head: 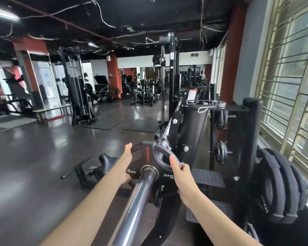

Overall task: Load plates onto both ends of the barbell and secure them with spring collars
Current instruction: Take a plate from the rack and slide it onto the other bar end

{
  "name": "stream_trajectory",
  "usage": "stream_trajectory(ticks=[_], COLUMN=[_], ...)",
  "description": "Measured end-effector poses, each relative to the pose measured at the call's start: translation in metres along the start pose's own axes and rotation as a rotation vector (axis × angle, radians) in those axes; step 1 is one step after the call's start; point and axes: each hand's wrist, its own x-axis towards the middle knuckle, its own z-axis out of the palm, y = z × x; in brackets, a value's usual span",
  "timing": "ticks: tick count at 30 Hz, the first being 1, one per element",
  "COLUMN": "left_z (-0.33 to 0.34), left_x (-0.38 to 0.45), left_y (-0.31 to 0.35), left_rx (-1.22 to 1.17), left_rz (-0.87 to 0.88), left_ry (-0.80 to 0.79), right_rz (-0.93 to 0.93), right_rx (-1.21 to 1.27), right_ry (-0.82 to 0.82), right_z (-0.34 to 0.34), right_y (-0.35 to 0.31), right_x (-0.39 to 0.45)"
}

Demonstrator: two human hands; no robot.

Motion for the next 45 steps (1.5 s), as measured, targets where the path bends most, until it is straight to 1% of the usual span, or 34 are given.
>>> stream_trajectory(ticks=[4,8,12,15,20,24,25,26,27,28,29,30,31,32,33,34,36,38,42,44,45], left_z=[0.025,0.046,0.060,0.069,0.075,0.069,0.070,0.072,0.075,0.079,0.083,0.089,0.098,0.110,0.124,0.143,0.183,0.228,0.329,0.384,0.413], left_x=[0.036,0.065,0.091,0.109,0.132,0.127,0.123,0.118,0.115,0.111,0.106,0.099,0.090,0.082,0.074,0.065,0.048,0.034,0.009,-0.003,-0.008], left_y=[0.012,0.025,0.032,0.039,0.045,0.045,0.047,0.050,0.054,0.058,0.062,0.065,0.066,0.067,0.067,0.066,0.060,0.047,0.009,-0.014,-0.024], left_rx=[-0.005,0.022,0.016,0.019,0.021,0.059,0.095,0.178,0.324,0.486,0.621,0.709,0.756,0.786,0.806,0.823,0.860,0.902,1.018,1.074,1.103], left_rz=[0.026,0.000,0.008,0.014,-0.009,0.010,0.026,0.073,0.171,0.324,0.518,0.722,0.903,1.032,1.108,1.144,1.149,1.169,1.165,1.145,1.137], left_ry=[-0.013,0.007,-0.019,-0.036,-0.029,-0.091,-0.050,0.048,0.191,0.337,0.441,0.485,0.486,0.447,0.373,0.285,0.115,-0.034,-0.332,-0.425,-0.452], right_rz=[0.012,0.030,0.025,0.030,0.044,0.054,0.066,0.079,0.093,0.099,0.096,0.086,0.077,0.072,0.068,0.060,0.043,0.023,-0.040,-0.003,0.039], right_rx=[-0.025,-0.037,-0.057,-0.047,-0.116,-0.129,-0.114,-0.089,-0.055,-0.014,0.028,0.069,0.109,0.156,0.208,0.264,0.337,0.351,0.411,0.440,0.458], right_ry=[0.045,0.070,0.066,0.106,0.133,0.121,0.114,0.117,0.133,0.162,0.198,0.239,0.294,0.358,0.423,0.484,0.597,0.715,0.897,0.988,1.005], right_z=[-0.008,-0.013,-0.016,-0.016,-0.019,-0.019,-0.019,-0.020,-0.025,-0.034,-0.048,-0.065,-0.086,-0.108,-0.132,-0.155,-0.201,-0.251,-0.359,-0.414,-0.440], right_y=[-0.010,-0.018,-0.023,-0.025,-0.025,-0.026,-0.028,-0.030,-0.031,-0.031,-0.030,-0.029,-0.027,-0.026,-0.024,-0.023,-0.023,-0.022,-0.018,-0.012,-0.006], right_x=[0.043,0.078,0.109,0.130,0.149,0.145,0.142,0.138,0.136,0.135,0.135,0.136,0.137,0.136,0.135,0.132,0.126,0.119,0.106,0.104,0.106])
